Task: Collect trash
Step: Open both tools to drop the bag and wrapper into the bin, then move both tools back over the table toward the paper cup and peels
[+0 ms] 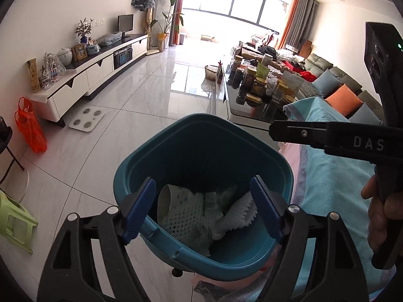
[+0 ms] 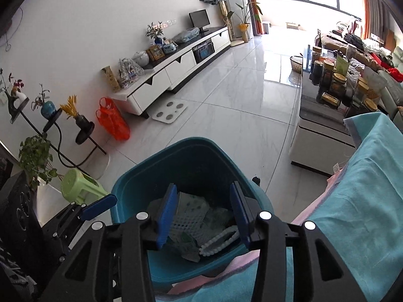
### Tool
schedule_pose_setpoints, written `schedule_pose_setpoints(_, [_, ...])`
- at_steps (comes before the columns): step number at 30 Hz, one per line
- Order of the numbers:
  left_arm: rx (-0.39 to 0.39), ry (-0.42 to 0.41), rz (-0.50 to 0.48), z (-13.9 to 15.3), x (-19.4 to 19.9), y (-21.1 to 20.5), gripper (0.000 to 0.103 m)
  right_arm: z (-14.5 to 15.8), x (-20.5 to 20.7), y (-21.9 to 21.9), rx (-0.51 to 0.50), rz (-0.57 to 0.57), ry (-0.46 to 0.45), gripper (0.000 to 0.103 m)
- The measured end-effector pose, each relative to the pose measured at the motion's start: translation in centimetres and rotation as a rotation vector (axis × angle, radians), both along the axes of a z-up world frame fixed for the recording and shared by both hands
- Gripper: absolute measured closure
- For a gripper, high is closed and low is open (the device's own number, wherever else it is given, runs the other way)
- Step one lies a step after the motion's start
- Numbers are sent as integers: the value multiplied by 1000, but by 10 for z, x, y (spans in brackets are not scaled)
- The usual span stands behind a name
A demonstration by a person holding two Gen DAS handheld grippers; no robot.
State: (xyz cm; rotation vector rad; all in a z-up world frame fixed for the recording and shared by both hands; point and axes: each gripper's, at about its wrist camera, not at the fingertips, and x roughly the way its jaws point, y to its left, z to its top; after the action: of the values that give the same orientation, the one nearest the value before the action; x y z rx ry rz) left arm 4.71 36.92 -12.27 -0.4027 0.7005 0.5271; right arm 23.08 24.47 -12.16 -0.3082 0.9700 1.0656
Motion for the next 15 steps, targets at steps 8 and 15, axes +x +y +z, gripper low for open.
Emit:
schedule_pose_setpoints(8, [24,-66,35,28,-22,-5,9,15,0,-23,53,-31,-24,51])
schedule_pose_setpoints(15, [97,-100,111,62,-47,-15,6,33,-4,-52,128,-75,-64,20])
